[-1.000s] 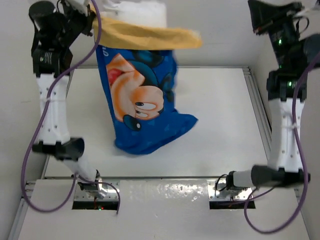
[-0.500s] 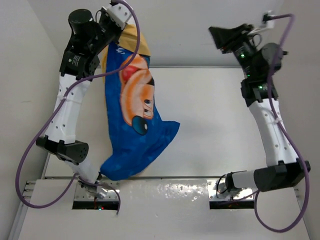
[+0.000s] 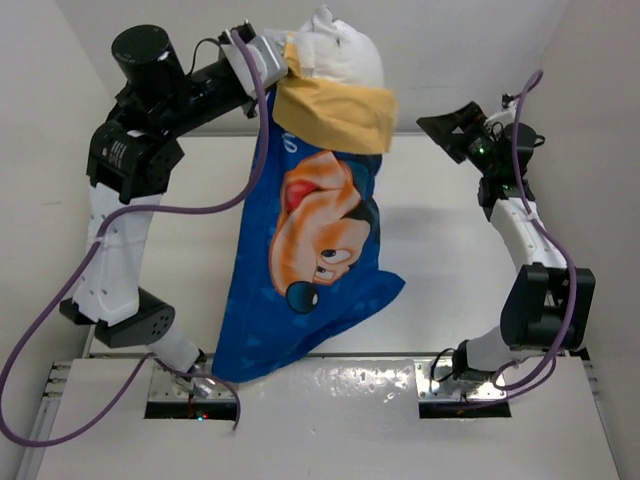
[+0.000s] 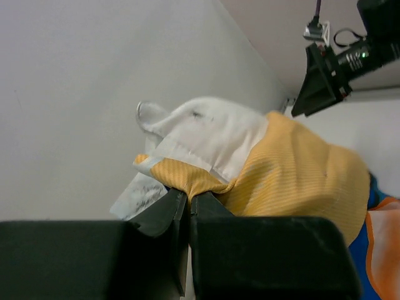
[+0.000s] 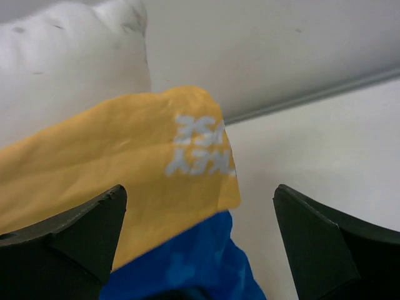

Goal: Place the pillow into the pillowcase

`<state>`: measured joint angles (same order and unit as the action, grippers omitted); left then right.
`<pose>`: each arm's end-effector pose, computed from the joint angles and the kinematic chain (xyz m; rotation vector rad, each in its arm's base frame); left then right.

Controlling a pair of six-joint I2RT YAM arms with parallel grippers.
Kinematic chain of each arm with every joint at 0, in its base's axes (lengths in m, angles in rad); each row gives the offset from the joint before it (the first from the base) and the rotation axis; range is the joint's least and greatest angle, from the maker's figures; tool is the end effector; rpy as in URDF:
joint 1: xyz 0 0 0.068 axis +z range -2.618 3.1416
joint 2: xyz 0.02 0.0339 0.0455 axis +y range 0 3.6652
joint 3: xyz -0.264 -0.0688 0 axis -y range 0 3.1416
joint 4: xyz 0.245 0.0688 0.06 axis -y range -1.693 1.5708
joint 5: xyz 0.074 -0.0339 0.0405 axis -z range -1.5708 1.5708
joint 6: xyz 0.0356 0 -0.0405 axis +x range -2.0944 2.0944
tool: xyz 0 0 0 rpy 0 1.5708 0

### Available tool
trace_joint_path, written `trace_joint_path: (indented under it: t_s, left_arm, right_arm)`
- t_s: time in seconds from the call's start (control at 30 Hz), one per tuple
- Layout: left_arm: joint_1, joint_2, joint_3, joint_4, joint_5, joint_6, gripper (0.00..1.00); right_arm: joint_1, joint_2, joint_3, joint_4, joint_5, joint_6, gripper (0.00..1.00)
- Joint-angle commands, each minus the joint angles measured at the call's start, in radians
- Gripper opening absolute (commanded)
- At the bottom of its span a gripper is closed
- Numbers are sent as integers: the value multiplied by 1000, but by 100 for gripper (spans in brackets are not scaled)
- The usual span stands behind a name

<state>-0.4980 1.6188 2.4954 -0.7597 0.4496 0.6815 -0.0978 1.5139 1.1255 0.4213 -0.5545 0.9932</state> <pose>0.2110 -0.1324 0.6163 1.0945 0.9783 -0.1773 0.3588 -0.0164 0.3433 0.4250 1.6013 1.1188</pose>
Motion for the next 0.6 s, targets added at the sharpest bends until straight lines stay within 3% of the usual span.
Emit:
trace_joint_path:
  t_s: [0.0,0.07,0.2,0.3,0.4,0.57]
  left_arm:
    - [6,-99,-120,17,-25,116,0]
    - [22,-102,-139,31,-38,116,0]
    - [24,-79,-100,66,-26,99,0]
    - [1,-65,-84,72,-19,102,0]
    - [-19,-62,-87,74,-22,110,0]
    - [-37,-68,-92,73,-34,112,0]
  right_arm:
    - [24,-130,-16,-62,4,-147,99]
    - [20,-156,-91,-66,-34,-173,99]
    - [-13,-201,-262,145,-152,-114,99]
    - [-10,-224,-357,175,-173,-160,99]
    - [-19,-236,-472,354,-212,-116,99]
    - [-84,-239,-585,456,-239,-105,99]
